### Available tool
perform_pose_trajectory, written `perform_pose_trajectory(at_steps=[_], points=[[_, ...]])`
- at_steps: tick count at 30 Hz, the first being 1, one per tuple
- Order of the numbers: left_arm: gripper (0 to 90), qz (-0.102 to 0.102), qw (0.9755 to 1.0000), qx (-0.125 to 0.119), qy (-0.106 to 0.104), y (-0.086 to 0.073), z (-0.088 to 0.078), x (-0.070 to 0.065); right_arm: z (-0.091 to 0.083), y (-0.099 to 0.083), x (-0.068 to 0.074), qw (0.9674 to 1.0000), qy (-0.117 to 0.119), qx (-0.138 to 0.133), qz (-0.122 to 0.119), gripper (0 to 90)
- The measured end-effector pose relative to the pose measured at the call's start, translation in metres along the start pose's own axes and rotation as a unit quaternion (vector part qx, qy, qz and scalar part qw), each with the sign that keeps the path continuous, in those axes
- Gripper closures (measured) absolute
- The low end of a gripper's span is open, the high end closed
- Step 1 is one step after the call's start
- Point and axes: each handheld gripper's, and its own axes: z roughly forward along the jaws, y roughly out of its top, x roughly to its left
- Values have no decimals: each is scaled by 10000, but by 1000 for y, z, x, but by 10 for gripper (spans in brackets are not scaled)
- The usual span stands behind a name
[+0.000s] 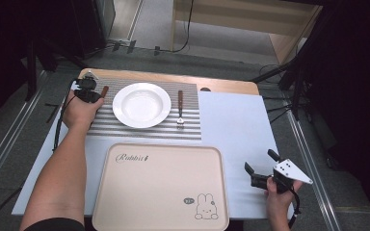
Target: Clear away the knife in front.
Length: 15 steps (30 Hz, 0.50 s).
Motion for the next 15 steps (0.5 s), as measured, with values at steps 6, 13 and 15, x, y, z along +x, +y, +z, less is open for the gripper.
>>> perform_pose_trajectory(at_steps=[6, 13, 15], points=[[767, 31, 10000, 27, 24, 0, -1, -1, 0, 0, 0, 10000, -2, -5, -1, 0], [767, 70, 10000, 41, -46, -1, -3, -3, 0, 0, 0, 10000, 2, -6, 10, 0], [767, 115, 9999, 22, -37, -2, -3, -5, 0, 0, 0, 10000, -2, -3, -6, 0]])
